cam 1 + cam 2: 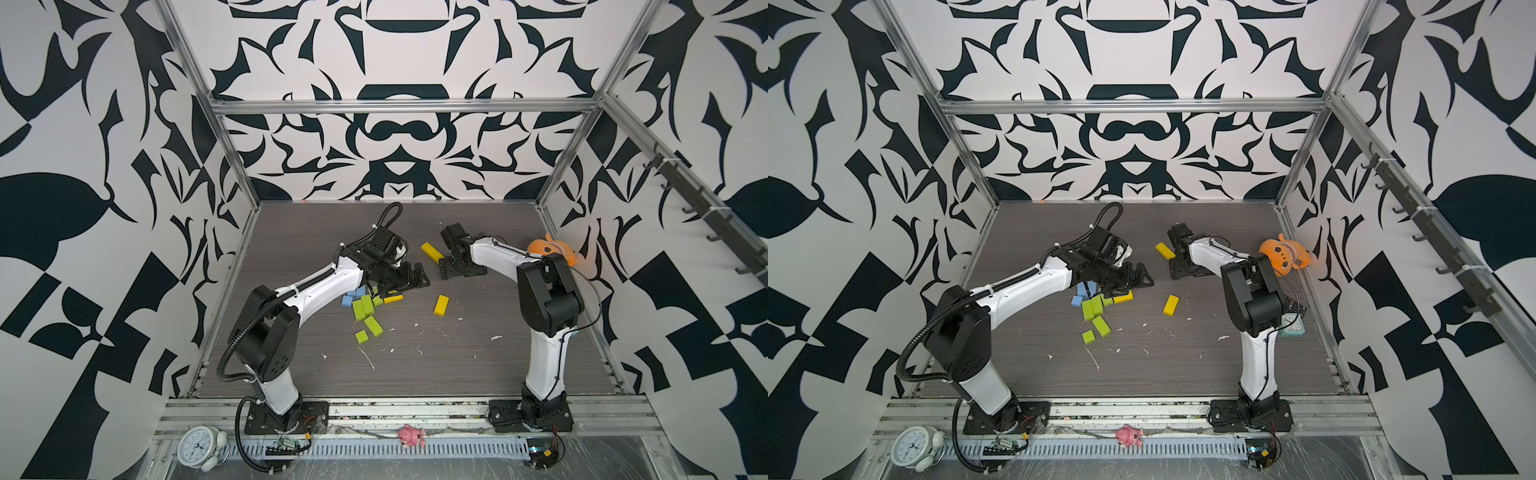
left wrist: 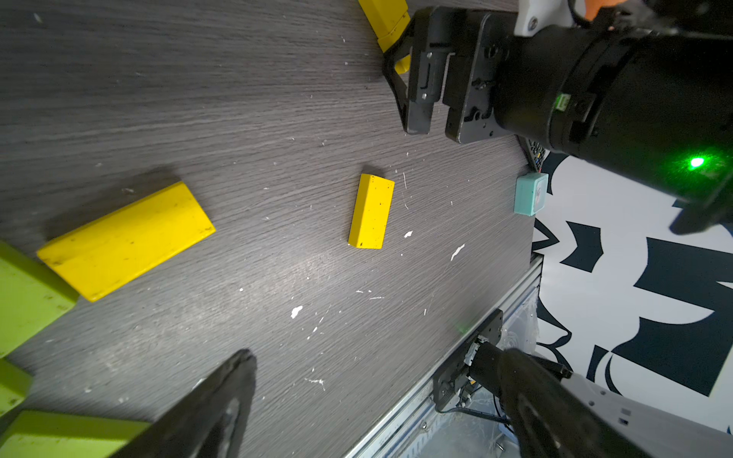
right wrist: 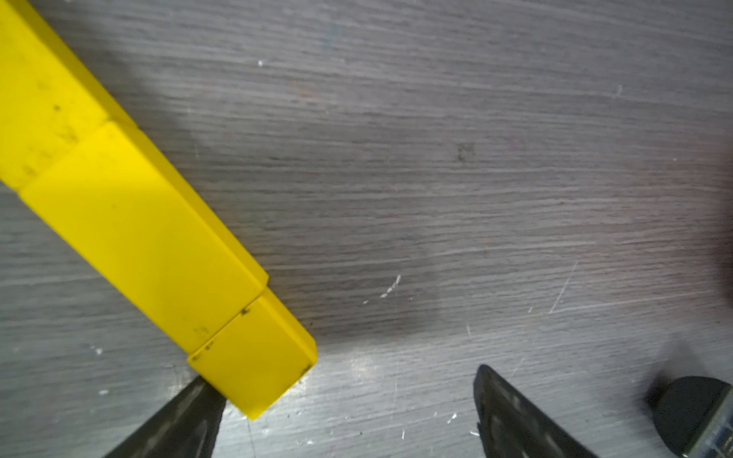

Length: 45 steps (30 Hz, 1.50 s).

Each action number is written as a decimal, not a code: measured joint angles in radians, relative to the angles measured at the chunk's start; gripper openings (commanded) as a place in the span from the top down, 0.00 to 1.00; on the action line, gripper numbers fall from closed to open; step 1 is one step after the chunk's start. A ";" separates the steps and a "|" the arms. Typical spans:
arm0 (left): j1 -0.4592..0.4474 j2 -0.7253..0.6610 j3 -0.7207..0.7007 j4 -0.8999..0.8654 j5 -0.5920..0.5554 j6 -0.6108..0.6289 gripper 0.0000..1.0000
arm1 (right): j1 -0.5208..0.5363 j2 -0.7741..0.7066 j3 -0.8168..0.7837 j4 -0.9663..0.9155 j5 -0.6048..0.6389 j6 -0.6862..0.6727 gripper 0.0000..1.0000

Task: Assemble the letter v with building blocks
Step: Adjust the building block at the center of the board.

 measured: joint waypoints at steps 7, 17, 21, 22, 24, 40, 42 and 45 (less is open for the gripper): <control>-0.001 0.000 0.000 0.000 -0.004 0.000 0.01 | 0.000 0.000 0.000 0.002 0.000 -0.008 0.01; -0.004 0.000 0.000 -0.010 -0.008 0.000 0.01 | 0.000 0.000 0.000 0.005 0.002 -0.018 0.01; -0.005 0.000 0.000 -0.016 -0.008 0.000 0.01 | 0.000 0.000 0.000 0.009 0.005 -0.018 0.01; -0.005 0.000 0.000 -0.017 -0.008 0.000 0.01 | 0.000 0.000 0.000 0.009 0.005 -0.018 0.01; -0.005 0.000 0.000 -0.018 -0.009 0.000 0.01 | 0.000 0.000 0.000 0.011 0.007 -0.019 0.01; -0.013 0.000 0.003 -0.023 -0.012 0.000 0.01 | 0.000 -0.008 -0.018 0.037 -0.008 -0.042 0.01; -0.014 0.000 0.005 -0.024 -0.013 0.000 0.01 | 0.000 -0.021 -0.036 0.049 -0.021 -0.044 0.01; -0.016 -0.002 0.006 -0.028 -0.017 0.000 0.01 | 0.001 -0.050 -0.069 0.037 -0.041 -0.042 0.01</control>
